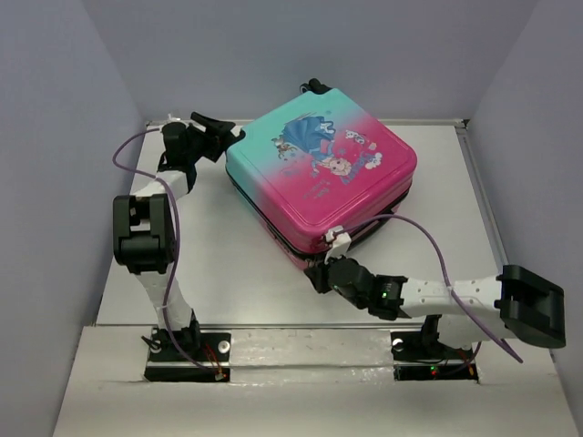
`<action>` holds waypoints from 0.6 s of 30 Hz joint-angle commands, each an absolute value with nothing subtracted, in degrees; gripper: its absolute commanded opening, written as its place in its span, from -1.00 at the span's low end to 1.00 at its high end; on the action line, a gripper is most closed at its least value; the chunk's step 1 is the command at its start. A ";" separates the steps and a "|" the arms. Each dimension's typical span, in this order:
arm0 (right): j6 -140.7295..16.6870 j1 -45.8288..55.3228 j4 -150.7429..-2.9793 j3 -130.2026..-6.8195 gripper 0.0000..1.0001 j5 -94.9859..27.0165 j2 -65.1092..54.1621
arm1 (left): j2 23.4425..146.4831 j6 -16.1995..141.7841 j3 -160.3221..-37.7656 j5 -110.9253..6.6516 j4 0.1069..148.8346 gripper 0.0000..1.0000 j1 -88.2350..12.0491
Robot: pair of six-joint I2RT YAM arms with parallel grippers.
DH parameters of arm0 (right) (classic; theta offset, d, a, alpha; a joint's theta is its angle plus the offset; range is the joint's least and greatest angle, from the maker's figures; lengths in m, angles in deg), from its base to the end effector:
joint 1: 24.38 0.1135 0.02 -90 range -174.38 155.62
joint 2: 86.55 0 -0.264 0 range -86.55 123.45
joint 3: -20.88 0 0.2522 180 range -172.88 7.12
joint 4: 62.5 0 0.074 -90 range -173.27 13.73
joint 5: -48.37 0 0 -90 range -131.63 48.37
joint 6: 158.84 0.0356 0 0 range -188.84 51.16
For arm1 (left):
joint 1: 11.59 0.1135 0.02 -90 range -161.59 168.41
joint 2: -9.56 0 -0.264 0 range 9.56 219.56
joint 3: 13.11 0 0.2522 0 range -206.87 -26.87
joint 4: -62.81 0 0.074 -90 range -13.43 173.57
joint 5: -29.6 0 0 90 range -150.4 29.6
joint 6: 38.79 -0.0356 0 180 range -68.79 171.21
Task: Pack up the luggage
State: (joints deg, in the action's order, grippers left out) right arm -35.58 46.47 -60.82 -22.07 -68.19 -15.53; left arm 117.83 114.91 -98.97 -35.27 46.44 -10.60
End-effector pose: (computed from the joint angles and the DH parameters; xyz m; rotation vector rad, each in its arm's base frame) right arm 0.0975 0.2323 0.1974 -0.3723 2.0150 0.6973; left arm 0.4418 -0.0075 0.2569 -0.6491 1.6904 -1.1691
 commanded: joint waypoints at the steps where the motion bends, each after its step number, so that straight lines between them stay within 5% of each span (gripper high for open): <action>1: -35.44 44.10 -57.37 -22.58 -0.86 -62.20 -19.31 | 110.29 116.34 -96.92 -34.55 37.20 -0.88 -10.19; 11: -42.99 24.87 -66.32 -29.95 -0.86 -51.04 -24.76 | 78.58 110.89 -61.29 -45.63 34.03 -0.88 -9.13; 18: -44.24 19.56 -75.48 -34.19 -0.86 -43.75 -25.74 | 53.18 105.44 -52.28 -52.12 47.03 -0.88 -19.90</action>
State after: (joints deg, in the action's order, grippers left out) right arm -43.45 17.75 -82.18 -28.16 -53.68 -23.73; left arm 62.75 112.10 -53.53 -55.19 44.41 -9.22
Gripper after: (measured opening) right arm 0.158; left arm 0.800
